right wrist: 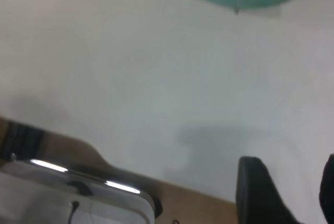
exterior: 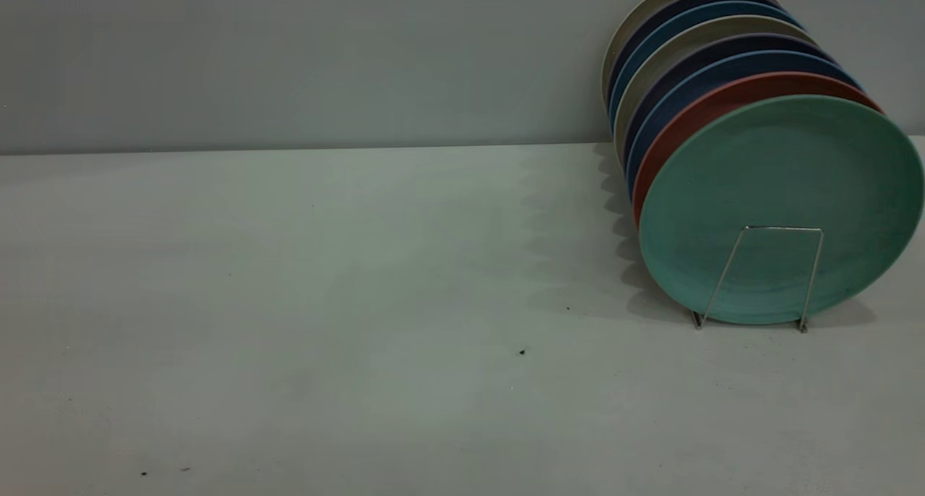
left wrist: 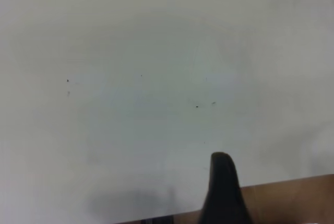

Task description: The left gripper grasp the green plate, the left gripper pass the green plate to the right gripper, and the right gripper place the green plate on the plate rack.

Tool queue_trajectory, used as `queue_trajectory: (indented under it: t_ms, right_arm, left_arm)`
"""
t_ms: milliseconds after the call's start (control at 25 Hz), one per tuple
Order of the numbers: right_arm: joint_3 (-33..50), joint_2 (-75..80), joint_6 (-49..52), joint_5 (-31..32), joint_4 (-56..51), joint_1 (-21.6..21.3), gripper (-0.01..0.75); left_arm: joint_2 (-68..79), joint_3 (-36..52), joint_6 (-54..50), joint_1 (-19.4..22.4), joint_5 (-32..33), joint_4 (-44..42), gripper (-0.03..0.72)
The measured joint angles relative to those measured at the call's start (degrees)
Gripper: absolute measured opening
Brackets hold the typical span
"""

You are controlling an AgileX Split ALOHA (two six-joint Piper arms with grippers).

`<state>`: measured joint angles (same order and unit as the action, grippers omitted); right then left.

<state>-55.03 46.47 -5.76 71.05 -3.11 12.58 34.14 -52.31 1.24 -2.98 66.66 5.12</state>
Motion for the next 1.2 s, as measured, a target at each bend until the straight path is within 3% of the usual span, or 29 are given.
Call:
queue_trajectory:
  t_ms: [440,640,1200]
  right_arm:
    - [19.2,-23.7,-1.8,-0.2,2.2,0.0,0.307]
    - [26.6,-31.8,-1.8,-4.2,2.4,0.0,0.304]
    - [27.9,-35.1,-1.7,-6.3,2.8,0.0,0.303]
  left_arm:
    - [-21.6,18.0,0.2,0.0,0.0,0.1,0.568]
    - [-29.3,22.3,0.4,0.0,-0.1,-0.1,0.568]
    - [-33.1,24.4,3.3,0.0,-1.5,-1.7,0.568]
